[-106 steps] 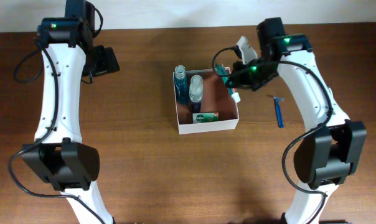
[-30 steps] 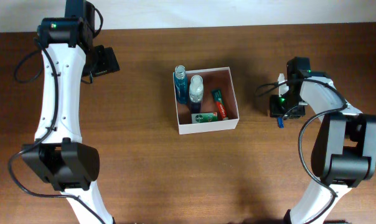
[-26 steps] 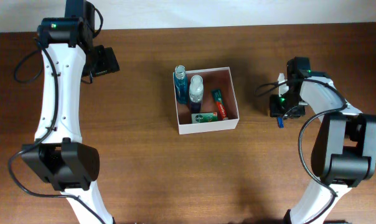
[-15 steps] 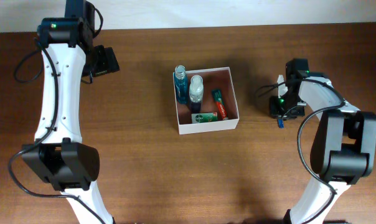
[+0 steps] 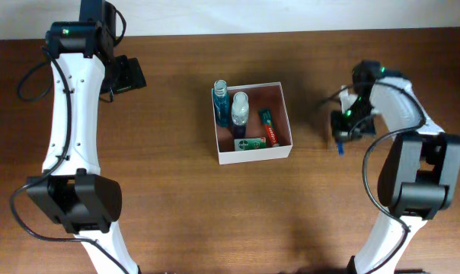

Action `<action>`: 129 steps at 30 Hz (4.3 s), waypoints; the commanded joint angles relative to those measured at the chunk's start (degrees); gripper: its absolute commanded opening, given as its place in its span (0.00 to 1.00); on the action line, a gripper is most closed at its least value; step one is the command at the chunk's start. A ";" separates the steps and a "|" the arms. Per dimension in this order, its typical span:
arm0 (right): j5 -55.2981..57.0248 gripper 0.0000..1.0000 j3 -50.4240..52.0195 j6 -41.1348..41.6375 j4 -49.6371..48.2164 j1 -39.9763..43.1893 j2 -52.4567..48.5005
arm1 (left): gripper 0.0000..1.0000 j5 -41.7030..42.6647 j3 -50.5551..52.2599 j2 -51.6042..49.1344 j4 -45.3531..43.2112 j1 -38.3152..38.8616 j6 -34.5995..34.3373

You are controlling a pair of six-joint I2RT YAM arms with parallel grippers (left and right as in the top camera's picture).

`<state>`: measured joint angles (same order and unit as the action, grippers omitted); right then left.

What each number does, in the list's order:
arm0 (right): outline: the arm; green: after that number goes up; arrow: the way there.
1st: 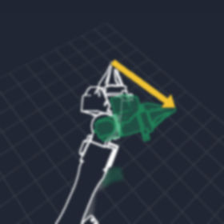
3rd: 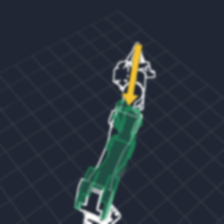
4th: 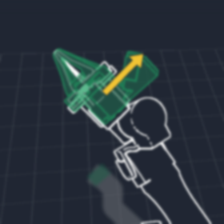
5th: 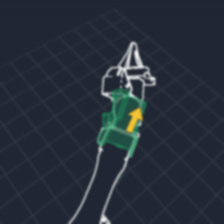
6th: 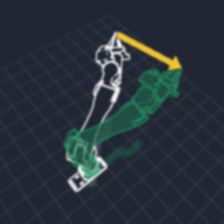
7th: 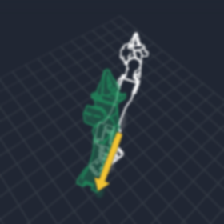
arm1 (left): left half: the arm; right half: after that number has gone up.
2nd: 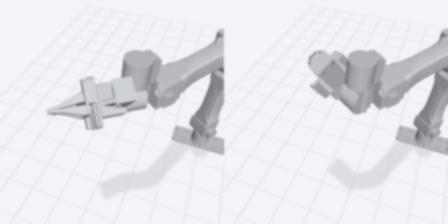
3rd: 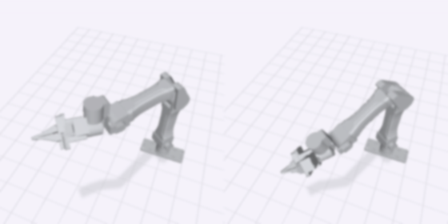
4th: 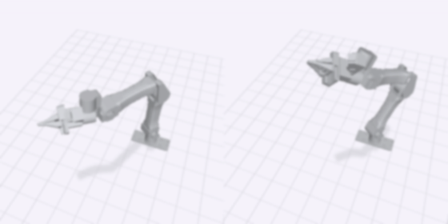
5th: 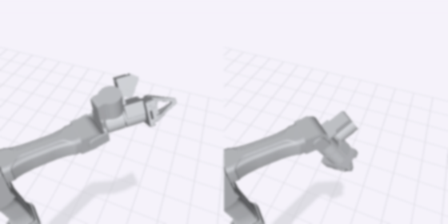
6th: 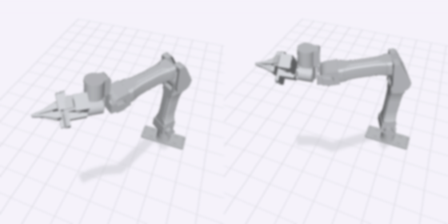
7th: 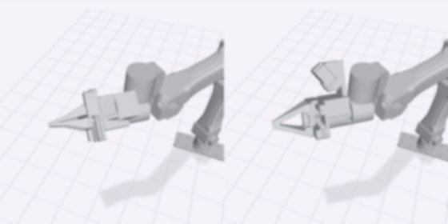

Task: Pack container
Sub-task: 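Carry the razor over the box and drop it inside, then move the right gripper right and grasp the blue-white toothbrush, then carry the toothbrush over the box and lower it inside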

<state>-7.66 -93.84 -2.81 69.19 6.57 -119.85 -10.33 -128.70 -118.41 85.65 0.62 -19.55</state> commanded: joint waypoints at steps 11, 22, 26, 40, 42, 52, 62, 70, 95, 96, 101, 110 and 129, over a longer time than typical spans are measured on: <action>-22.21 0.04 -24.98 0.04 12.39 -8.90 1.20 | 0.99 0.00 0.31 -0.42 -0.13 -0.04 -0.76; -13.09 0.04 -24.44 3.58 9.86 -16.83 0.96 | 0.99 0.00 0.31 -0.42 -0.13 -0.04 -0.76; -9.03 0.04 -24.44 6.34 9.86 -18.01 0.39 | 0.99 0.00 0.31 -0.42 -0.13 -0.04 -0.76; -9.09 0.17 -24.35 6.32 9.16 -20.76 -3.23 | 0.99 0.00 0.31 -0.42 -0.13 -0.04 -0.76; -6.91 0.19 -24.35 6.32 9.14 -20.70 -3.32 | 0.99 0.00 0.31 -0.42 -0.13 -0.04 -0.76; 1.97 0.33 -29.05 6.25 13.07 -10.60 -2.73 | 0.99 0.00 0.31 -0.42 -0.13 -0.04 -0.76; 11.58 0.55 -29.16 2.40 11.69 9.03 -3.78 | 0.99 0.00 0.31 -0.42 -0.13 -0.04 -0.76; 10.51 0.55 -29.09 -3.48 10.36 19.17 -8.37 | 0.99 0.00 0.31 -0.42 -0.13 -0.04 -0.76; 8.33 0.63 -29.05 -19.45 1.66 22.77 -21.33 | 0.99 0.00 0.31 -0.42 -0.13 -0.04 -0.76; 8.31 0.63 -29.05 -19.45 1.66 22.77 -21.53 | 0.99 0.00 0.31 -0.42 -0.13 -0.04 -0.76; 8.35 0.63 -29.05 -19.45 1.68 22.75 -22.77 | 0.99 0.00 0.31 -0.42 -0.13 -0.04 -0.76; 8.33 0.56 -29.03 -19.26 1.90 22.75 -24.17 | 0.99 0.00 0.31 -0.42 -0.13 -0.04 -0.76; -0.42 0.04 -30.99 -15.08 5.29 21.92 -24.09 | 0.99 0.00 0.31 -0.42 -0.13 -0.04 -0.76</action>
<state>-1.41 -123.22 -19.05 72.42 28.88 -142.78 -10.33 -128.70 -118.41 85.65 0.62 -19.55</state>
